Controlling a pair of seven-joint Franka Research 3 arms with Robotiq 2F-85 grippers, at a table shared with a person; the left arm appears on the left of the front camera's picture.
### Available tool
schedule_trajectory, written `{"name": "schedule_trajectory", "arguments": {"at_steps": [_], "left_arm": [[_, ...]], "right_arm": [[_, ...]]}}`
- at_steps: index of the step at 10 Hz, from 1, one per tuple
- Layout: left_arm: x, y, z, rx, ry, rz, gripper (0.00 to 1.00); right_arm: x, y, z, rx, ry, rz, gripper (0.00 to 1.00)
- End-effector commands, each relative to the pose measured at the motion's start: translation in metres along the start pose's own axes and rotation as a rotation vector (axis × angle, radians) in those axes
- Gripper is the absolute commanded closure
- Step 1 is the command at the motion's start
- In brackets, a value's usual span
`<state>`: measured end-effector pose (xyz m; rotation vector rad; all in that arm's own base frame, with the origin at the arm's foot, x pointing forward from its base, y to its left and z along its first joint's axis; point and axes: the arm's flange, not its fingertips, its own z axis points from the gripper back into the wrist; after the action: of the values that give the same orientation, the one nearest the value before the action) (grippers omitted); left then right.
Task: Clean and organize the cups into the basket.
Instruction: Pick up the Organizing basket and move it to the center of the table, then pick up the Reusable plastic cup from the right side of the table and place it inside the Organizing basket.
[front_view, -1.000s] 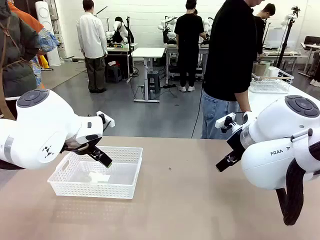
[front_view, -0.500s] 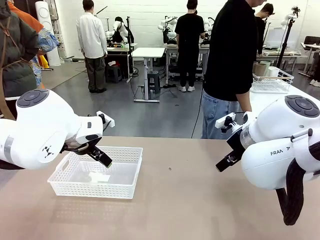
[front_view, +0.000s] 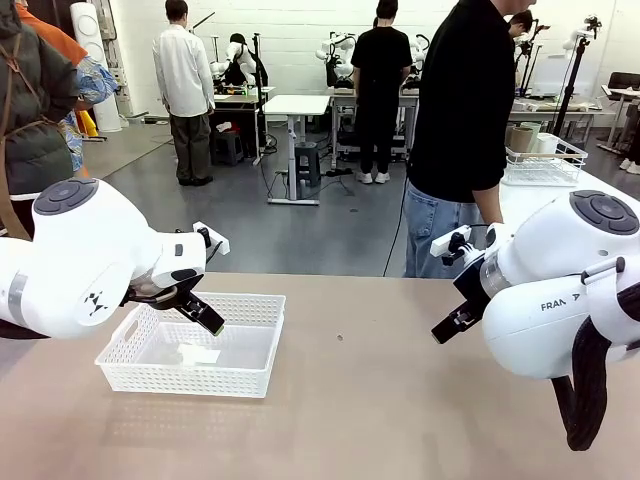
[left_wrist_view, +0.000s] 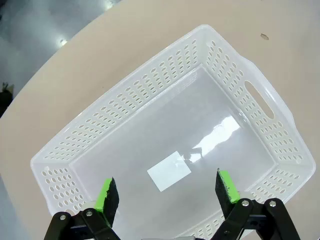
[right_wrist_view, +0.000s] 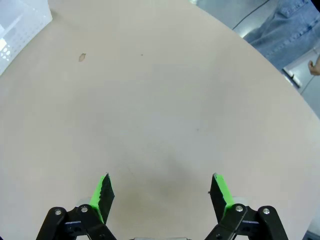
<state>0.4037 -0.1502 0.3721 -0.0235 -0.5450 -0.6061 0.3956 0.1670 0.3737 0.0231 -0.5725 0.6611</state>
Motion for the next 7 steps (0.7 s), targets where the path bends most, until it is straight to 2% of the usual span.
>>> {"name": "schedule_trajectory", "arguments": {"at_steps": [1,7], "left_arm": [[0.0,0.0,0.0,0.0,0.0,0.0,0.0],[0.0,0.0,0.0,0.0,0.0,0.0,0.0]], "right_arm": [[0.0,0.0,0.0,0.0,0.0,0.0,0.0],[0.0,0.0,0.0,0.0,0.0,0.0,0.0]]}}
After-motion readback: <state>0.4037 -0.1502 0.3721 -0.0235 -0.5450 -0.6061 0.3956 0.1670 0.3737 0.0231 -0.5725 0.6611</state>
